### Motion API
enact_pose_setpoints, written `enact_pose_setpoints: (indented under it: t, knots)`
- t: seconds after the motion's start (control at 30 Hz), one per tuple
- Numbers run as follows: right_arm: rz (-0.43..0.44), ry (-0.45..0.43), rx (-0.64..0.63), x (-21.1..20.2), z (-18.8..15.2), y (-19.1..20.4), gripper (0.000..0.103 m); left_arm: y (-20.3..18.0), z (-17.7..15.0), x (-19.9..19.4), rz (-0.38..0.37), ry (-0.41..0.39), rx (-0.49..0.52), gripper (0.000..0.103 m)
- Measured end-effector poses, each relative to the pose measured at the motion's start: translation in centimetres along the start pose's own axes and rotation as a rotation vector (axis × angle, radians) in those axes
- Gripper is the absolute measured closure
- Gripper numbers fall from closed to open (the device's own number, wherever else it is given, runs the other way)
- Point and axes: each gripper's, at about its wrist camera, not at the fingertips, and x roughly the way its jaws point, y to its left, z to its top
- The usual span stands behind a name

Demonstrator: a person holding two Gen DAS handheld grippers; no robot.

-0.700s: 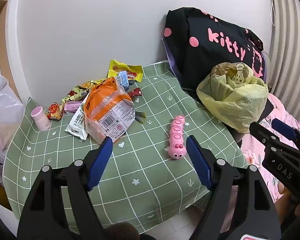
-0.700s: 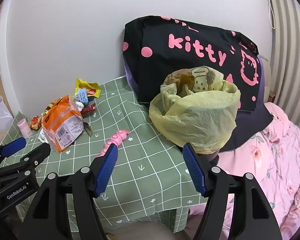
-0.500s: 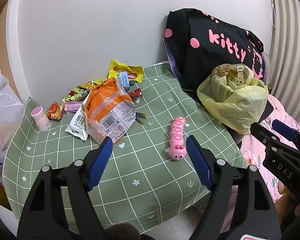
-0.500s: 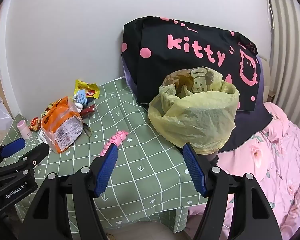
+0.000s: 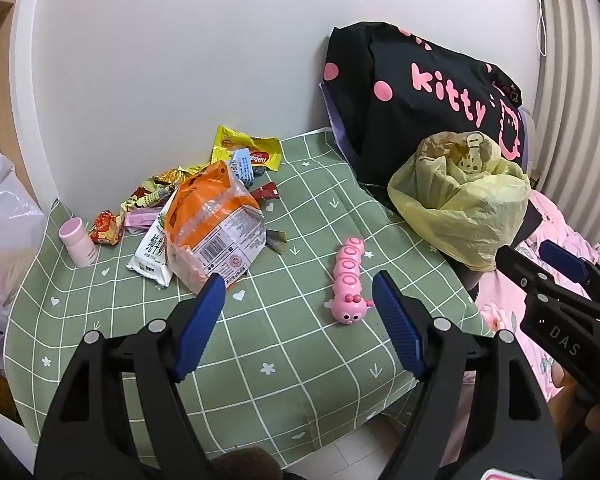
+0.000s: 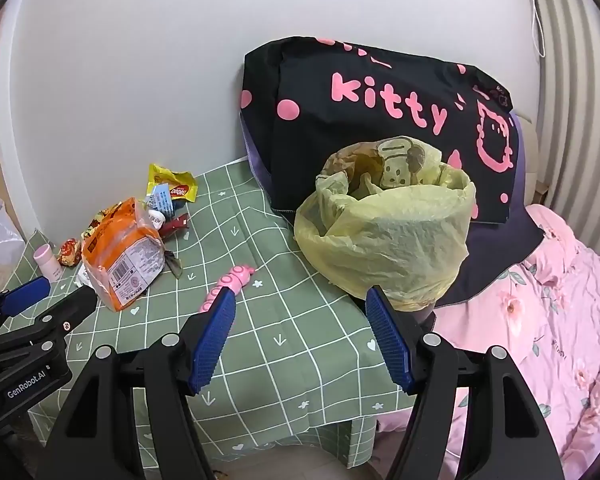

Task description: Collect trash

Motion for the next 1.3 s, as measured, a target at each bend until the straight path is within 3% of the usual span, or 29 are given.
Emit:
enact_pose_setpoints:
  t: [1.3]
  knots:
    - [-0.007,-0.025,0.004,-0.25,0.27,0.37,0.039,0.42,0.54,-0.06,-0.008,-0.023,-0.013,0.031]
